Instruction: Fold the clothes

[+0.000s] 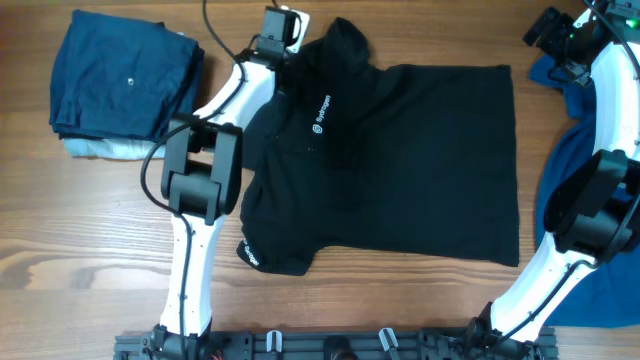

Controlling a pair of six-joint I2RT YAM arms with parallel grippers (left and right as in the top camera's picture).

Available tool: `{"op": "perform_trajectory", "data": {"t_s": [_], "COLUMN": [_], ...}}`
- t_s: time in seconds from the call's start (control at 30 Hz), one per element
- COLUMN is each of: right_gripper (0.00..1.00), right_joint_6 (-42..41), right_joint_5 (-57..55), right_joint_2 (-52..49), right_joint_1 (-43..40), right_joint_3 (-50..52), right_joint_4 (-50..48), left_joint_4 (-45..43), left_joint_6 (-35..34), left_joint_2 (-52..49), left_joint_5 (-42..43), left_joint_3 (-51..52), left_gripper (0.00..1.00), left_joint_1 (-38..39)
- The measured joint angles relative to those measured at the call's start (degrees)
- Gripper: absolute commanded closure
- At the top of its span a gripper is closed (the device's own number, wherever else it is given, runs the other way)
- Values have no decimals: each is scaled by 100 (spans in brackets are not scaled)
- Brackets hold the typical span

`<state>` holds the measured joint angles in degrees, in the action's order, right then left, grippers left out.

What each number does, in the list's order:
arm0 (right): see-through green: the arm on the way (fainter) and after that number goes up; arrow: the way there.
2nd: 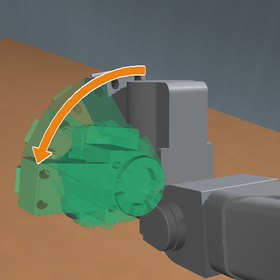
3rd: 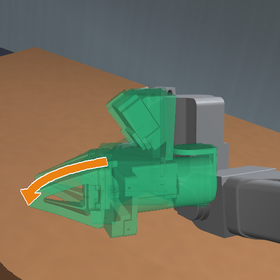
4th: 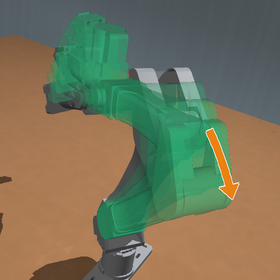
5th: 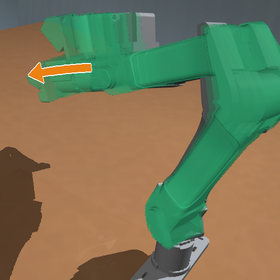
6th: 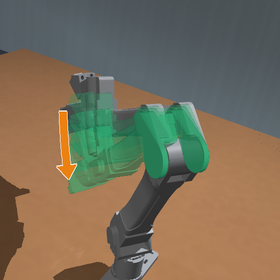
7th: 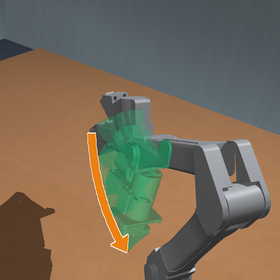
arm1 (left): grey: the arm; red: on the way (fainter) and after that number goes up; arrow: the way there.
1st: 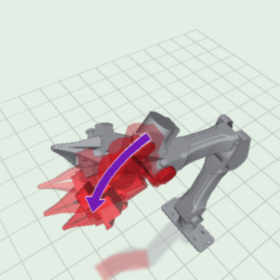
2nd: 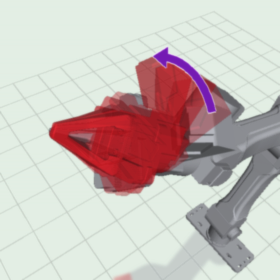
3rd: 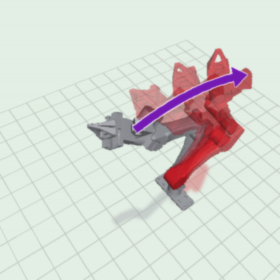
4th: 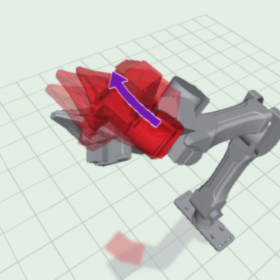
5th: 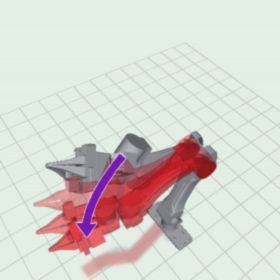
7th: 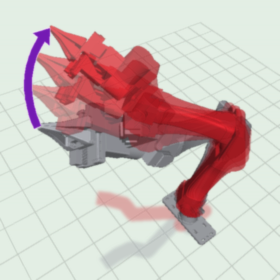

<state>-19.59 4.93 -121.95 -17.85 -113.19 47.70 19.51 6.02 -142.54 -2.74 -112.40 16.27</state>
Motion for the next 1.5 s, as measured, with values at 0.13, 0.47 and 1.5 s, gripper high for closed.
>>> {"op": "perform_trajectory", "data": {"t_s": [0.13,0.47,1.5], "right_gripper": [0,0,0], "right_joint_6": [0,0,0], "right_joint_5": [0,0,0], "right_joint_2": [2,2,2], "right_joint_1": [0,0,0], "right_joint_3": [0,0,0], "right_joint_4": [-2,0,-2], "left_joint_4": [256,304,-514], "left_joint_6": [-501,-1283,-1998], "left_joint_2": [0,800,-415], "left_joint_5": [-131,-168,39], "left_joint_3": [0,-129,-409], "left_gripper": [60,53,48], "left_joint_1": [-402,-240,210]}}
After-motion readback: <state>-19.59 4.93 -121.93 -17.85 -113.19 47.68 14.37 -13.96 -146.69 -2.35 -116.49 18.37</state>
